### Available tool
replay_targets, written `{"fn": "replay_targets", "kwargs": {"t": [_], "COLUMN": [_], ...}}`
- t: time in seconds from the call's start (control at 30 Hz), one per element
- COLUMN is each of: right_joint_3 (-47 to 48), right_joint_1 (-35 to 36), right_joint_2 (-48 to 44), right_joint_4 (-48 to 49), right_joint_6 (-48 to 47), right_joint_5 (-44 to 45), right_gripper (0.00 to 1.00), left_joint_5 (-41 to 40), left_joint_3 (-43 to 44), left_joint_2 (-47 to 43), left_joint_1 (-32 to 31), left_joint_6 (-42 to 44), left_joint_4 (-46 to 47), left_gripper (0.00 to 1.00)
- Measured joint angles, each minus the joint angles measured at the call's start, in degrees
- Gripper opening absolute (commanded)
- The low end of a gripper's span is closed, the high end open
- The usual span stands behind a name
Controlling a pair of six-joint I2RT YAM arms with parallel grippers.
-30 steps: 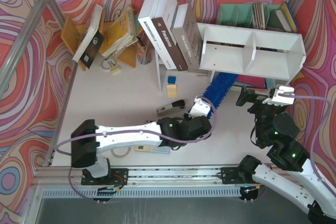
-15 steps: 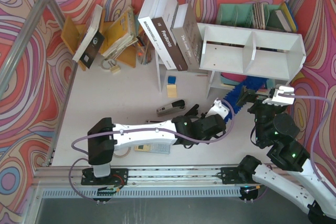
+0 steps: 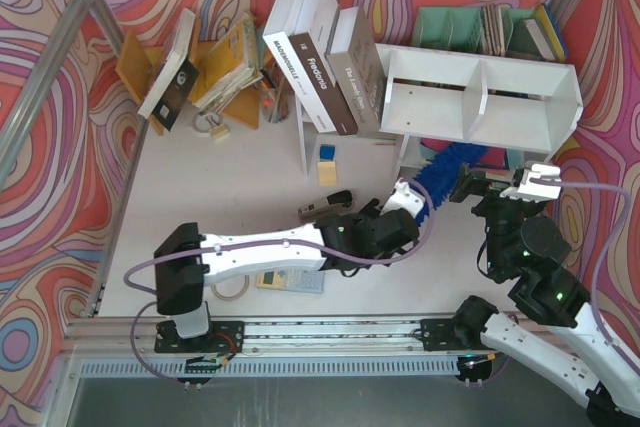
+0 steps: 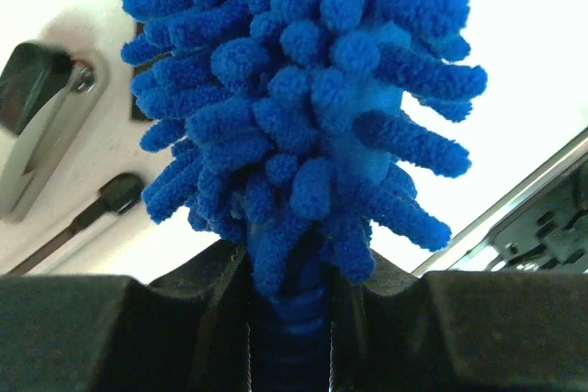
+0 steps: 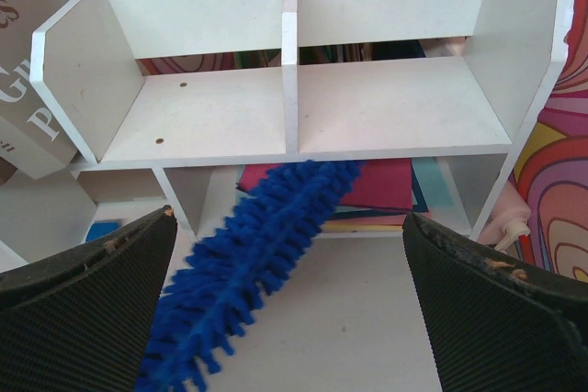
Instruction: Dust the bookshelf with a duster
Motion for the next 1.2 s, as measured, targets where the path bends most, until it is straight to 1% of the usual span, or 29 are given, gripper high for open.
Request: {"fn": "replay_targets", "kwargs": {"t": [0.27, 0.37, 0.57, 0.8, 1.2], "right_joint_3": [0.0, 0.0, -0.2, -0.3, -0.4], "right_joint_1": [0.0, 0.0, 0.0, 0.0, 0.0], "right_joint_2": [0.0, 0.0, 0.0, 0.0, 0.0], "right_joint_4": [0.0, -0.1, -0.2, -0.6, -0.6], "right_joint_6": [0.0, 0.0, 0.0, 0.0, 0.0], "right_joint_5": [0.0, 0.4, 1.0, 1.1, 1.1], "right_gripper": [0.99, 0.99, 0.99, 0.99, 0.99], "left_joint_5": [5.5, 6.6, 7.5, 8.4, 8.3], "left_joint_3": [15.0, 18.2, 18.3, 15.4, 15.4], "left_joint_2": [12.4, 15.3, 16.0, 16.1, 15.5], "left_joint_1": [-0.3, -0.7, -0.9, -0.9, -0.9], "left_joint_6": [2.8, 2.9, 3.0, 2.8, 2.9], "left_joint_4": [-0.4, -2.2, -2.9, -3.7, -4.4], "left_gripper": [0.00, 0.00, 0.00, 0.00, 0.00]}}
